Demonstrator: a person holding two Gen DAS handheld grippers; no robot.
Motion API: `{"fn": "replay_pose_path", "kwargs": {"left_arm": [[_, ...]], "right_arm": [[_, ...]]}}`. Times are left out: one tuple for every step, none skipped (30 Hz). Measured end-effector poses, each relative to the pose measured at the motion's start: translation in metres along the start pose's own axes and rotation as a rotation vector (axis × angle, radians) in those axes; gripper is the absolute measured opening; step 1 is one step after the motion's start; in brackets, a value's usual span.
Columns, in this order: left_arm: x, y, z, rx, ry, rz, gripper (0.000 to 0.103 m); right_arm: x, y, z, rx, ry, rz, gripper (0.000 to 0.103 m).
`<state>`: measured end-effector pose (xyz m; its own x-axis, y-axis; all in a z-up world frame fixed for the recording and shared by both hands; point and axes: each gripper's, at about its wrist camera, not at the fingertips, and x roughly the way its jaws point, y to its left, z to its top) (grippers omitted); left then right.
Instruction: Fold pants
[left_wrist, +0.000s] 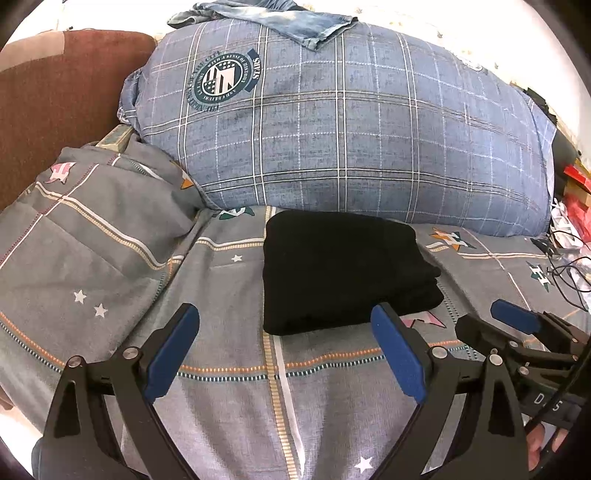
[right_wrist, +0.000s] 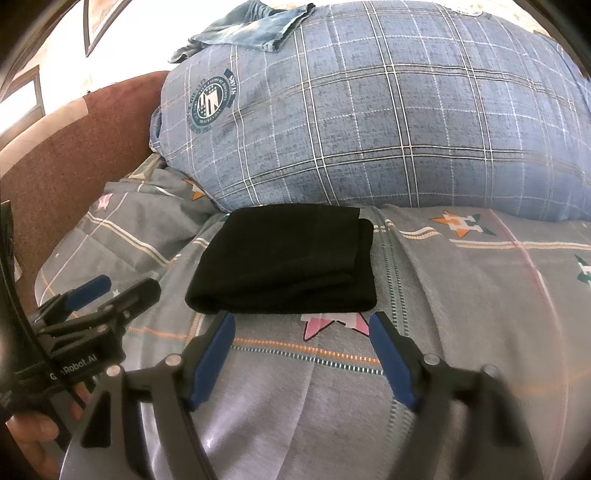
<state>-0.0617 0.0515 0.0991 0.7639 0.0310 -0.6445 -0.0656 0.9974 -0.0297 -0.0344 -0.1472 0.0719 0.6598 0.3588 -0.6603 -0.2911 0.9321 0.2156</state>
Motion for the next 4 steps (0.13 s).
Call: {"fn": "replay_pose_path", "kwargs": {"left_arm": [[-0.0008, -0.0012, -0.0011, 0.005, -0.004, 0.003, 0.096], [-0.001, -0.0026, -0.0017, 0.008, -0.002, 0.003, 0.096], [-0.0008, -0.0037, -0.0025, 0.009, 0.005, -0.003, 0.096], [-0.0007, -0.0051, -0.0034, 0.008, 0.013, -0.013, 0.096]], "right_arm": [[-0.0004, -0.0012, -0.0008, 0.001, 0.001, 0.001, 0.076], [-0.0004, -0.0019, -0.0013, 0.001, 0.001, 0.001, 0.076], [-0.0006, -0.003, -0.0022, 0.002, 0.003, 0.0, 0.076], [-0.0008, -0.0042, -0.0026, 0.002, 0.004, -0.001, 0.076]]}}
